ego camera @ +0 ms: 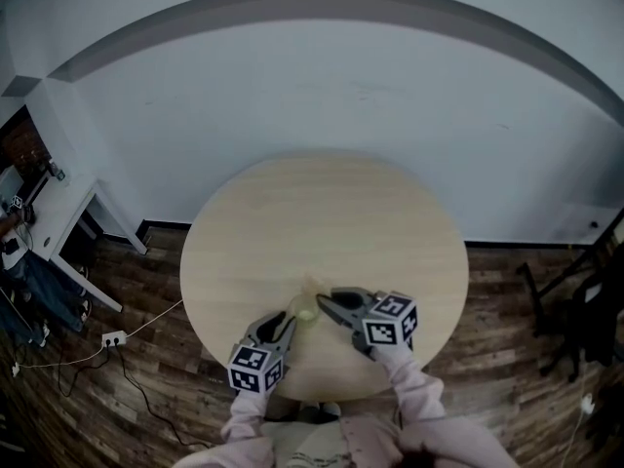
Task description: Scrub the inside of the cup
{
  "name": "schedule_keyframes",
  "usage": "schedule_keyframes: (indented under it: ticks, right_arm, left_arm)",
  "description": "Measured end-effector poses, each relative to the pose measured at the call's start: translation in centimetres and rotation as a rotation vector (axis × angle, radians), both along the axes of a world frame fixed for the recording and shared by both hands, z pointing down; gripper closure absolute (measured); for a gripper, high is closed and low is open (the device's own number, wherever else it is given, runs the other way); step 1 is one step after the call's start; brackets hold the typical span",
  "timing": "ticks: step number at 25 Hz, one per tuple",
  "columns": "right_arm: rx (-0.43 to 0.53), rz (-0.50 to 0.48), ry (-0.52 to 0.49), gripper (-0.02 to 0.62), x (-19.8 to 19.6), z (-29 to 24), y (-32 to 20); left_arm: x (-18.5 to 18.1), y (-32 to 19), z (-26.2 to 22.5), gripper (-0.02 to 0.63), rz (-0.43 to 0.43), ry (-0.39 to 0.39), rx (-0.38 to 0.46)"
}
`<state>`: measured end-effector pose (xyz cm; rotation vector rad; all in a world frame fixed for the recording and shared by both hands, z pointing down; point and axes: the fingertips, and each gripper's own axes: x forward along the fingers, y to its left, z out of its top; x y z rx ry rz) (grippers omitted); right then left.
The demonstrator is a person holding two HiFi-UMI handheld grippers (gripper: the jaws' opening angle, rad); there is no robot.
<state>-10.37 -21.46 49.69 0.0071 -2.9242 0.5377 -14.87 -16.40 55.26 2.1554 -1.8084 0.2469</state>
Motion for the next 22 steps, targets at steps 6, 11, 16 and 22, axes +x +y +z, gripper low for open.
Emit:
schedule_keyframes:
  ticks: [6,11,16,22]
  right_arm:
    - [0.054,-0.034,0.079,0.576,-0.6,1.1,-0.2]
    - [0.109,-0.060,0.144,0.575,-1.1,1.9,-0.4]
    - [0.153,-0.092,0.189,0.575,-1.3,2.6,-0.6]
    - [0.263,-0.163,0.265,0.575,-1.7,3.5,-0.6]
  left_arm:
    - [-0.1,-1.0,2.2,0.313,0.011,0.022,-0.025]
    - [0.4,-1.7,3.3,0.296,0.056,0.009,-0.046]
    - [0.9,-2.5,4.5,0.247,0.089,0.001,-0.061]
    - [1.6,-3.6,5.8,0.204,0.132,-0.002,-0.072]
